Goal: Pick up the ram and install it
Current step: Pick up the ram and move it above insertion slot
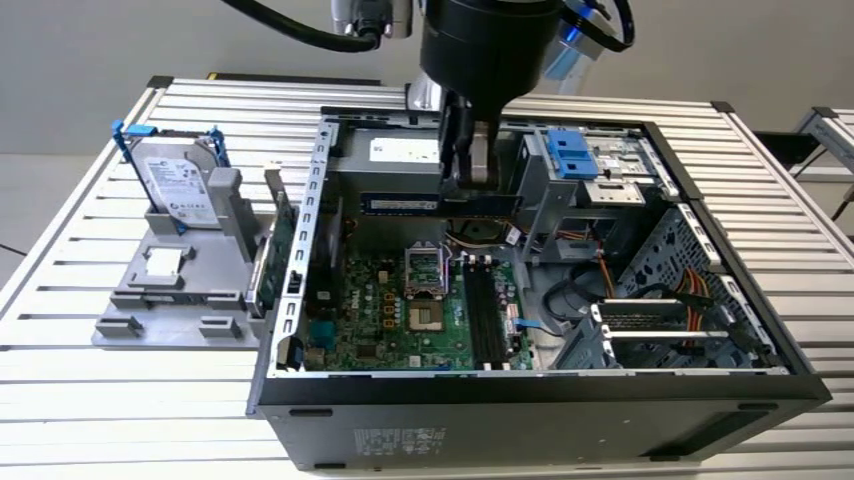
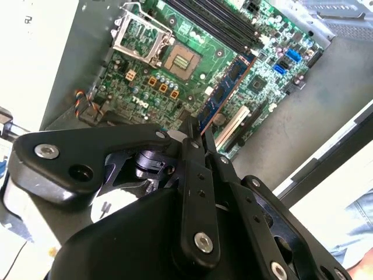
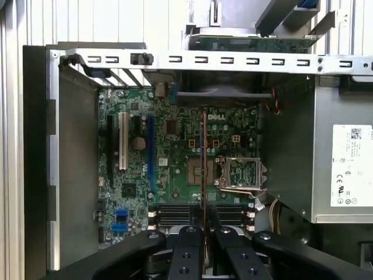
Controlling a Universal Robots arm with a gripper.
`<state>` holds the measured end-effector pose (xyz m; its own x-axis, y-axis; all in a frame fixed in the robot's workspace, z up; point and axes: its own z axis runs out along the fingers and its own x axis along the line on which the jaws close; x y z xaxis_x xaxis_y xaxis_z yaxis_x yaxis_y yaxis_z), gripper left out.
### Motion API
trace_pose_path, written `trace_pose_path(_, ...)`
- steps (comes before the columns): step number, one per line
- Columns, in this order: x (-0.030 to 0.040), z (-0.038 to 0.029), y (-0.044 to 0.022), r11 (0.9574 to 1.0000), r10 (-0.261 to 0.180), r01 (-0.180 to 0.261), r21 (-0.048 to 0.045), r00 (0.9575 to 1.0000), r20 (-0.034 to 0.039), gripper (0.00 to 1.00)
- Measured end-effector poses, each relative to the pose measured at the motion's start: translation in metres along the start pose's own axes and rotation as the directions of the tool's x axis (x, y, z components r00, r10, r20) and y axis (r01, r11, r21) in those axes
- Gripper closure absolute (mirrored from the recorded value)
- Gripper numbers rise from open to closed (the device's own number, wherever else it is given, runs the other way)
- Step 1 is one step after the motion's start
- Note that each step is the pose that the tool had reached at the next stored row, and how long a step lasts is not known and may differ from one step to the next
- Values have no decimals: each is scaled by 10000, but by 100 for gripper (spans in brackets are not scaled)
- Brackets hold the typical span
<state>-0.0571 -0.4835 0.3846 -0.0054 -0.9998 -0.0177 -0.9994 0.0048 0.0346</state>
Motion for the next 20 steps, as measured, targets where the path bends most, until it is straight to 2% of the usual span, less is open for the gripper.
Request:
trace_pose_path(6, -1, -3, -75, 10000, 41, -41, 1, 10000, 1, 100)
trace_pose_path(20, -2, -9, -273, 9991, 431, -431, 7, 9991, 15, 100)
